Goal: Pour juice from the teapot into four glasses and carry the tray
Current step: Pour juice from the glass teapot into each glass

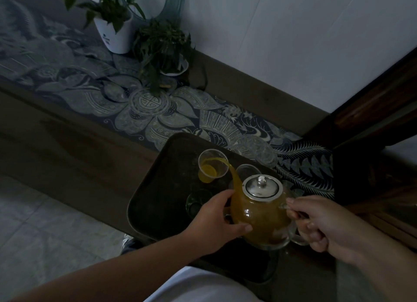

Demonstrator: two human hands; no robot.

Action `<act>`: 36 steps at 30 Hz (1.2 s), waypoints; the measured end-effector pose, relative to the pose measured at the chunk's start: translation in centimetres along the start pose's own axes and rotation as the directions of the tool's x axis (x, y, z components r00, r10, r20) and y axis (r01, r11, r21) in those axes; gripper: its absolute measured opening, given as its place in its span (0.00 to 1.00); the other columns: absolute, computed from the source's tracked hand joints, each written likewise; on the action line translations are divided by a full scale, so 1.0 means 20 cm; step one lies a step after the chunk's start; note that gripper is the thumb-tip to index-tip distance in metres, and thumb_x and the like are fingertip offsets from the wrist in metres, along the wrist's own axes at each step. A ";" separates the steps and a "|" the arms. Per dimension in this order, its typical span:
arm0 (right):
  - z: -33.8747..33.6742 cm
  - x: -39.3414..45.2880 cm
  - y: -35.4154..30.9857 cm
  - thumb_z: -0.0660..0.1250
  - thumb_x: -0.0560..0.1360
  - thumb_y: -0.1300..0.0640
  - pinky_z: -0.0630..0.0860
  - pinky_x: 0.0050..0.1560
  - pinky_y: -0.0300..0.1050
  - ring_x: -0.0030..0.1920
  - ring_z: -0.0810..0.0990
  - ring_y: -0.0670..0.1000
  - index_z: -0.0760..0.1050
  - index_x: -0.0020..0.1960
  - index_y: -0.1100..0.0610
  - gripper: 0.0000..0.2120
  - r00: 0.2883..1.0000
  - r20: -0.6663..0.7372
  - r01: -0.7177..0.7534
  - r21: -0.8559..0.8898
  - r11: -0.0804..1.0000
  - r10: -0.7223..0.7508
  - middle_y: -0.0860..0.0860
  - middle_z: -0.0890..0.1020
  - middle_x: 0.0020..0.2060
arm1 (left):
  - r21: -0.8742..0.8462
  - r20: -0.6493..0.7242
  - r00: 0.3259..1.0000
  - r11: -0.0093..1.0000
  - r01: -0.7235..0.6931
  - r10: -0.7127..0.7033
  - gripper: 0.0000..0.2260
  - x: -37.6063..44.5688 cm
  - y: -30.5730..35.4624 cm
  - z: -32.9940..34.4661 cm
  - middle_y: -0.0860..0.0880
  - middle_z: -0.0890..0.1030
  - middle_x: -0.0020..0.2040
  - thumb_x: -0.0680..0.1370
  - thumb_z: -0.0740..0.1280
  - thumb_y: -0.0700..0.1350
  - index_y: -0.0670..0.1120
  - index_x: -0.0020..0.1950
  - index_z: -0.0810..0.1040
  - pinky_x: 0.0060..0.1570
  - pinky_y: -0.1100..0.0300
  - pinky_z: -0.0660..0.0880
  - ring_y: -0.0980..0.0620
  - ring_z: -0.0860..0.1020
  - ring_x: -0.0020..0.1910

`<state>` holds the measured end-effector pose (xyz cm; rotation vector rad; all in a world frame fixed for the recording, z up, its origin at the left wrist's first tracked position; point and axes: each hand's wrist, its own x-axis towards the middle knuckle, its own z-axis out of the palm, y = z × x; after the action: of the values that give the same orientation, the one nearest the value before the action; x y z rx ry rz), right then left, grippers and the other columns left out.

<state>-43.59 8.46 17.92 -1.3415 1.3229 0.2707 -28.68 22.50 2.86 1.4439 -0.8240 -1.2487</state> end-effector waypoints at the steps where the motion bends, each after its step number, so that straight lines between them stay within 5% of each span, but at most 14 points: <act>1: 0.00 0.00 0.00 0.61 0.78 0.49 0.50 0.23 0.33 0.21 0.58 0.45 0.70 0.31 0.54 0.18 1.000 0.000 -0.004 -0.003 1.000 0.004 0.47 0.61 0.22 | -0.002 0.001 1.000 1.000 -0.001 0.001 0.33 0.00 0.00 0.00 0.61 0.75 0.66 0.65 0.77 0.60 0.69 0.67 0.67 0.62 0.50 0.78 0.58 0.75 0.66; 21: -0.02 -0.02 -0.01 0.59 0.77 0.55 0.52 0.21 0.33 0.21 0.59 0.45 0.72 0.34 0.55 0.13 0.999 0.021 -0.045 0.017 0.999 0.045 0.48 0.63 0.22 | -0.059 0.043 0.999 0.998 0.006 -0.004 0.29 -0.02 0.03 0.02 0.60 0.75 0.67 0.65 0.77 0.57 0.73 0.61 0.68 0.61 0.51 0.79 0.57 0.76 0.66; 36: -0.02 -0.02 -0.02 0.60 0.74 0.57 0.52 0.22 0.33 0.23 0.59 0.45 0.72 0.37 0.56 0.08 0.998 0.041 -0.053 0.041 0.998 0.051 0.48 0.64 0.23 | -0.064 0.041 0.999 0.998 0.016 -0.014 0.32 -0.02 0.01 0.03 0.58 0.76 0.66 0.66 0.77 0.57 0.65 0.67 0.69 0.63 0.48 0.78 0.55 0.77 0.65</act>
<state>-43.60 8.20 18.55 -1.2623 1.3243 0.3024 -29.22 22.62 3.24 1.3793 -0.7939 -1.3083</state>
